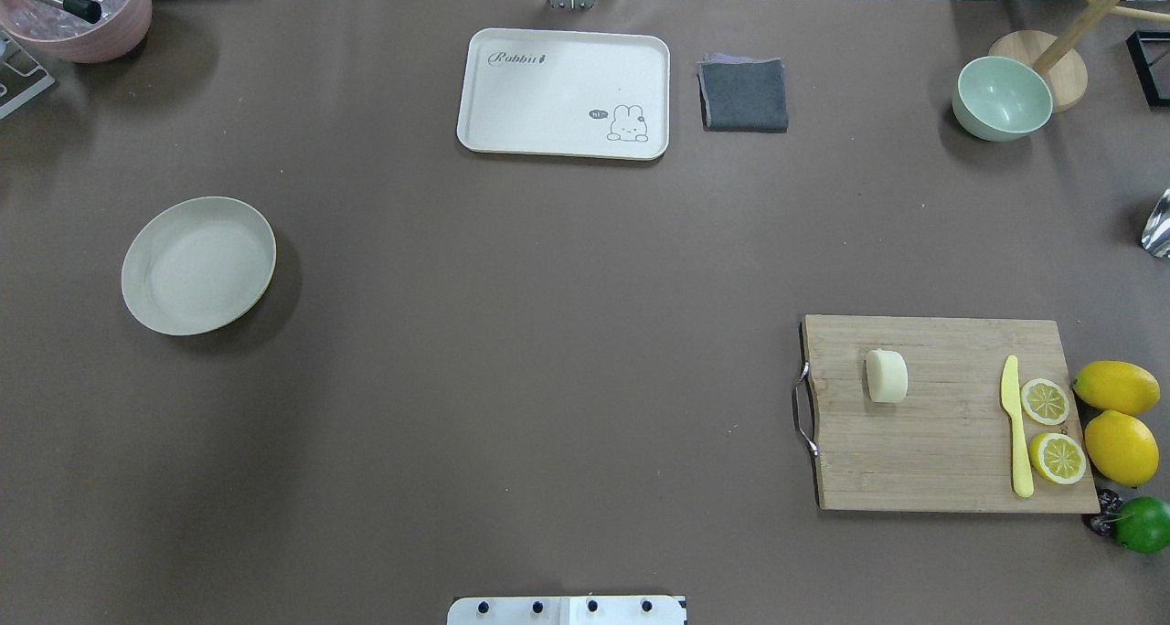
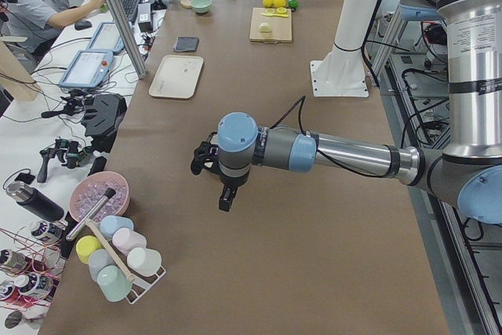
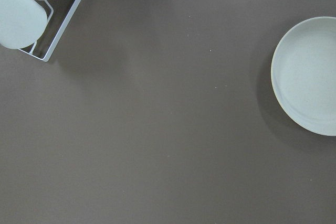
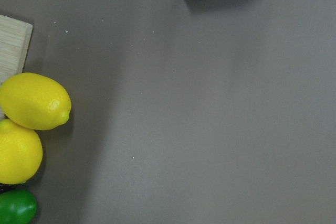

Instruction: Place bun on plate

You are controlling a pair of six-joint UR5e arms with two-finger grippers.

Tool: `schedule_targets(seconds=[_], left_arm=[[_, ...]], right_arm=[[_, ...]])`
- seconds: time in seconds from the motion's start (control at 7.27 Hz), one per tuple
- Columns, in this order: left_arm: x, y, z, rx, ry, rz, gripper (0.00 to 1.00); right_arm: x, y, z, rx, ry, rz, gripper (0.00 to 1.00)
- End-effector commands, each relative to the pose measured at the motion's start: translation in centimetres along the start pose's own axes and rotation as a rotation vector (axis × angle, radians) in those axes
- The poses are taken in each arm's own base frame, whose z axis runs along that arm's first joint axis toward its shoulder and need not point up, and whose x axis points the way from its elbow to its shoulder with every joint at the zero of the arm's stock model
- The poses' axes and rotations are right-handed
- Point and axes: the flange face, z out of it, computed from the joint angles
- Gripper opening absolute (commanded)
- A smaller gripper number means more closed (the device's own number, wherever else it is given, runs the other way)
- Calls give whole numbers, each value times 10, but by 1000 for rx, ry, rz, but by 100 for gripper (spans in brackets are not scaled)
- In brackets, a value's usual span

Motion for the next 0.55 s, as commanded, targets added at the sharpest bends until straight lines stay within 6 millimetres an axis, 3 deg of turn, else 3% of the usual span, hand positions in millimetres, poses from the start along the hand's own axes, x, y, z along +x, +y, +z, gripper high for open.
schedule_targets(seconds=[0.0,0.41], left_arm=[[5,1,2,4,74,-10,97],[0,1,8,-9,75,-23,98]], right_arm=[[1,-3,-1,3,5,-1,100],[-4,-5,5,37,-103,9,100]])
